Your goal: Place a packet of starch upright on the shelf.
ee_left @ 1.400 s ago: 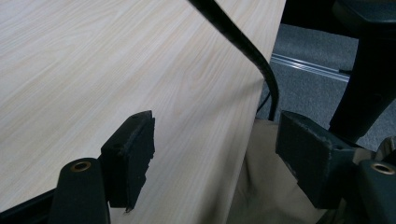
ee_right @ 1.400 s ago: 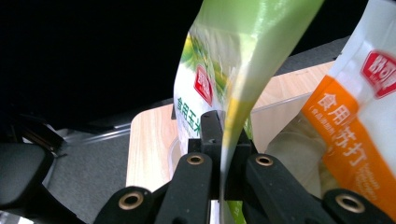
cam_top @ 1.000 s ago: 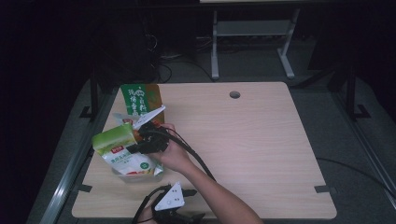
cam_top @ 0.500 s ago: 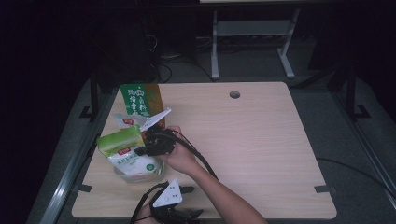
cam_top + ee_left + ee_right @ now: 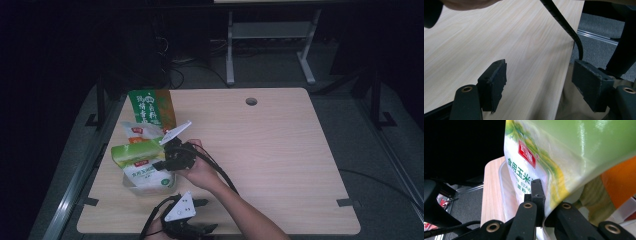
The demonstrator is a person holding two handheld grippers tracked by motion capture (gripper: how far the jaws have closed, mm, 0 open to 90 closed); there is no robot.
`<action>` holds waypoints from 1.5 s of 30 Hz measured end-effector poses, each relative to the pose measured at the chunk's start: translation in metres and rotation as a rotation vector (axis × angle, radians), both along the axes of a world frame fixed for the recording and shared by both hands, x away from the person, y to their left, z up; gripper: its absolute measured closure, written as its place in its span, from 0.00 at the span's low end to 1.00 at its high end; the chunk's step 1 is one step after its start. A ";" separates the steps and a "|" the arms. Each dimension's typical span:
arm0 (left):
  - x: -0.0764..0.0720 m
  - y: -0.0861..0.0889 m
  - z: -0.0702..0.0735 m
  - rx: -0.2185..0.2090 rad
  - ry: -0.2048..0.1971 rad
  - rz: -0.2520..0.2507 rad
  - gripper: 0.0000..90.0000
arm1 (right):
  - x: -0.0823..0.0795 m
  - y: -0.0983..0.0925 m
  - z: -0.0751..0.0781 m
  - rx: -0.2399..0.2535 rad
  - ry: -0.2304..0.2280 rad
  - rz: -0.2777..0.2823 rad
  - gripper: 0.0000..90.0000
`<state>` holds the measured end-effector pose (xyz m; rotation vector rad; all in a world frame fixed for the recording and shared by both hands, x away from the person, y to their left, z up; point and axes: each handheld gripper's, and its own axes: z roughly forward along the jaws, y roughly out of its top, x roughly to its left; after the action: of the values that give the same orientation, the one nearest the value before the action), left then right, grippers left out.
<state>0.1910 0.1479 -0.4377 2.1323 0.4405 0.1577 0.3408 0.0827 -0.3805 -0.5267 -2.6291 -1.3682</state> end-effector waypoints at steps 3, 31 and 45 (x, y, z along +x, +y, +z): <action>0.001 0.001 0.000 -0.001 -0.004 0.005 0.31 | 0.000 0.000 0.000 -0.001 -0.003 -0.004 0.97; 0.020 0.004 0.003 0.004 -0.016 0.042 0.29 | 0.008 -0.090 0.022 0.044 0.000 -0.121 0.61; 0.023 0.009 0.004 -0.006 -0.011 0.062 0.29 | 0.011 -0.136 0.017 -0.006 -0.003 -0.212 0.55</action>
<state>0.2144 0.1570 -0.4338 2.1117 0.4996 0.2031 0.3519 -0.0538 -0.3635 -0.8255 -2.6433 -1.4173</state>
